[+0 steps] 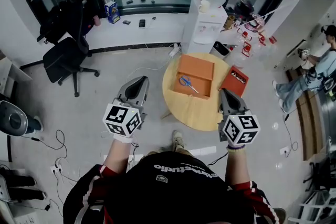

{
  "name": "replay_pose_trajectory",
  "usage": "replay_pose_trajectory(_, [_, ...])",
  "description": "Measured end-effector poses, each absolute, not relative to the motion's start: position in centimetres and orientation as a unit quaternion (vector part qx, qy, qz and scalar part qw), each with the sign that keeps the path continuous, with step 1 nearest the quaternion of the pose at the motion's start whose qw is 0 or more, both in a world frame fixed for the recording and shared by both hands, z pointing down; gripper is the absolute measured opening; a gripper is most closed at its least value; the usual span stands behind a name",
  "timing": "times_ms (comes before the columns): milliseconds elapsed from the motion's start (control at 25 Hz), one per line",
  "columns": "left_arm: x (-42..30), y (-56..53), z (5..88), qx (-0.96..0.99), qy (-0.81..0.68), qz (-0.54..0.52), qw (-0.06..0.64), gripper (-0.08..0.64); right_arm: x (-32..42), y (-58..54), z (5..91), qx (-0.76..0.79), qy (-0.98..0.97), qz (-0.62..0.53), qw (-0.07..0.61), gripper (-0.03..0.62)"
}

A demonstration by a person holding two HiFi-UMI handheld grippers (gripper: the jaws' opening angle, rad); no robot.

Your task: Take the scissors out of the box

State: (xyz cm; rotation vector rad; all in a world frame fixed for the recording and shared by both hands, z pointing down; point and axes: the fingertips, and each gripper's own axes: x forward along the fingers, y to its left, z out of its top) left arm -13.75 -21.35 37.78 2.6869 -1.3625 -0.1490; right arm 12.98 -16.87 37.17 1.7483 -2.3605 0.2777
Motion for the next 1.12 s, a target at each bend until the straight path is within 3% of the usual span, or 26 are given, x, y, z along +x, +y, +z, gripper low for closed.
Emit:
replay_pose_trajectory(840, [-11.5, -26.8, 35.4, 0.882, -0.468, -0.047, 0.033, 0.021, 12.5, -25.0, 36.0, 0.553, -0.827, 0.066, 0.082, 0.032])
replay_pose_trajectory(1120, [-11.5, -26.8, 35.8, 0.881, -0.470, -0.045, 0.040, 0.021, 11.0, -25.7, 37.0, 0.529, -0.840, 0.074, 0.096, 0.092])
